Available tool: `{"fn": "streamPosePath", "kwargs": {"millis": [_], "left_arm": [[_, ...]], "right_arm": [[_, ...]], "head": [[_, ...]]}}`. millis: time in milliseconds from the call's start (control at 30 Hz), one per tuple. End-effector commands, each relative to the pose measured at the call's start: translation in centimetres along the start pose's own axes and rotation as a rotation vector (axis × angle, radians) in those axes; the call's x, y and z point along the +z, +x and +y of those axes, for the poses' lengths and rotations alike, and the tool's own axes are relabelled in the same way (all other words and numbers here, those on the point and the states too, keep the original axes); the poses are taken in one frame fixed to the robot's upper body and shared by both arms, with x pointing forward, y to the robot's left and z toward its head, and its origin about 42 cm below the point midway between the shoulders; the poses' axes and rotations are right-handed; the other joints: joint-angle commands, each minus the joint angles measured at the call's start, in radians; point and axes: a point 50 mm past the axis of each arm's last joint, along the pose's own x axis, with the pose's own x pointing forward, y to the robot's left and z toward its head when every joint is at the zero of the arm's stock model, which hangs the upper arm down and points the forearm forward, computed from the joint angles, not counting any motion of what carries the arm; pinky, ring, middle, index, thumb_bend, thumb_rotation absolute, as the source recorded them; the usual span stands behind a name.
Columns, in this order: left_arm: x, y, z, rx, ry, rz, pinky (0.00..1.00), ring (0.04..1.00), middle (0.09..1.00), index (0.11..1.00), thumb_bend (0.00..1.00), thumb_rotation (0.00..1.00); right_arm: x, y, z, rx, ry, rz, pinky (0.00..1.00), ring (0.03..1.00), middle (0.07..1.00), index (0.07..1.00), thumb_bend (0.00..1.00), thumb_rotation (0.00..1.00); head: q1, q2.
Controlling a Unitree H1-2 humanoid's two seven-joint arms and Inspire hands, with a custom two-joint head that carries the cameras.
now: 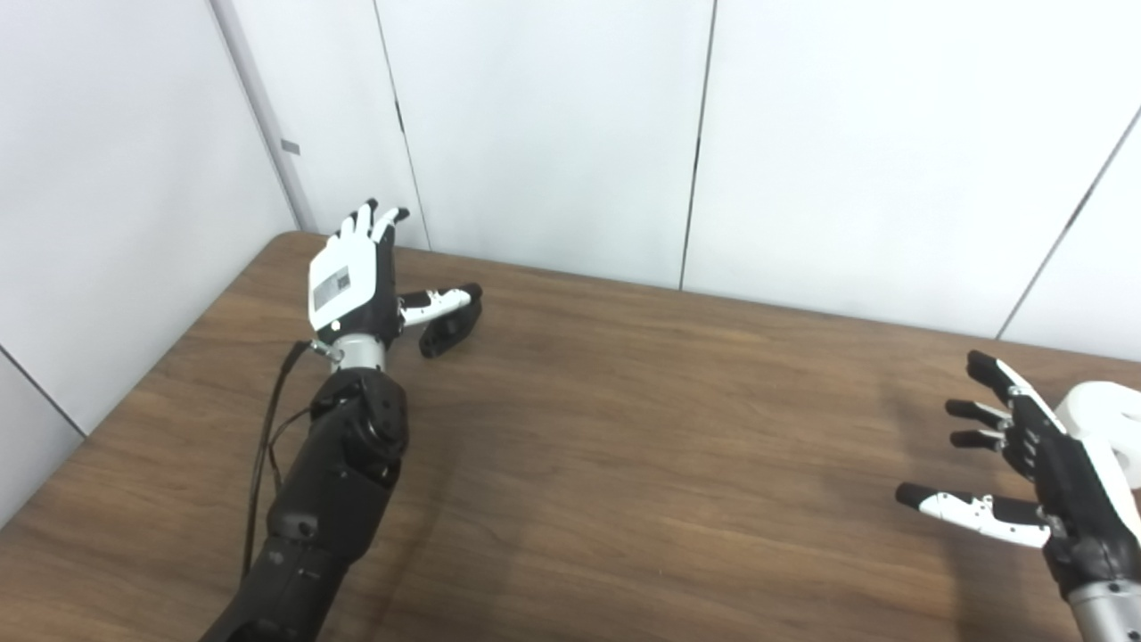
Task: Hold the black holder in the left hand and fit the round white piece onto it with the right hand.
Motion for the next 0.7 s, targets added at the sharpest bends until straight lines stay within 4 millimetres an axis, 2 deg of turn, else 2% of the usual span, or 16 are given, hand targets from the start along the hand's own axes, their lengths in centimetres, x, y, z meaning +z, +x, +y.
{"fn": "streamPosePath", "kwargs": {"millis": [0, 167, 367, 533, 667], "left_arm": [[0.9, 1.8, 1.7, 0.088, 0.027, -0.023, 0.97, 1.000, 1.000, 0.856, 1.00, 0.47], [0.2, 1.8, 0.7, 0.063, 0.059, 0.011, 0.99, 1.000, 1.000, 0.840, 1.00, 0.49], [-0.8, 1.6, -0.3, 0.035, 0.064, 0.031, 0.97, 1.000, 1.000, 0.834, 1.00, 0.48], [-1.2, 1.2, -1.1, 0.022, 0.101, 0.041, 0.89, 1.000, 1.000, 0.826, 1.00, 0.48], [-1.5, 0.8, -1.7, 0.001, 0.104, 0.056, 0.89, 1.000, 1.000, 0.824, 1.00, 0.48]], "right_arm": [[1.6, 0.5, -1.0, -0.018, -0.020, -0.071, 0.66, 0.772, 0.916, 0.905, 0.67, 0.00], [1.6, 0.3, -1.1, -0.020, -0.029, -0.069, 0.66, 0.776, 0.908, 0.902, 0.67, 0.00], [1.8, 0.1, -1.3, -0.024, -0.029, -0.065, 0.66, 0.778, 0.918, 0.903, 0.67, 0.00], [1.9, -0.1, -1.4, -0.023, -0.028, -0.064, 0.66, 0.779, 0.921, 0.904, 0.66, 0.00], [1.9, -0.1, -1.4, -0.020, -0.029, -0.070, 0.66, 0.779, 0.918, 0.907, 0.66, 0.00]], "head": [[0.000, 0.002], [-0.001, 0.007], [-0.003, 0.015], [-0.004, 0.018], [-0.003, 0.022]]}}
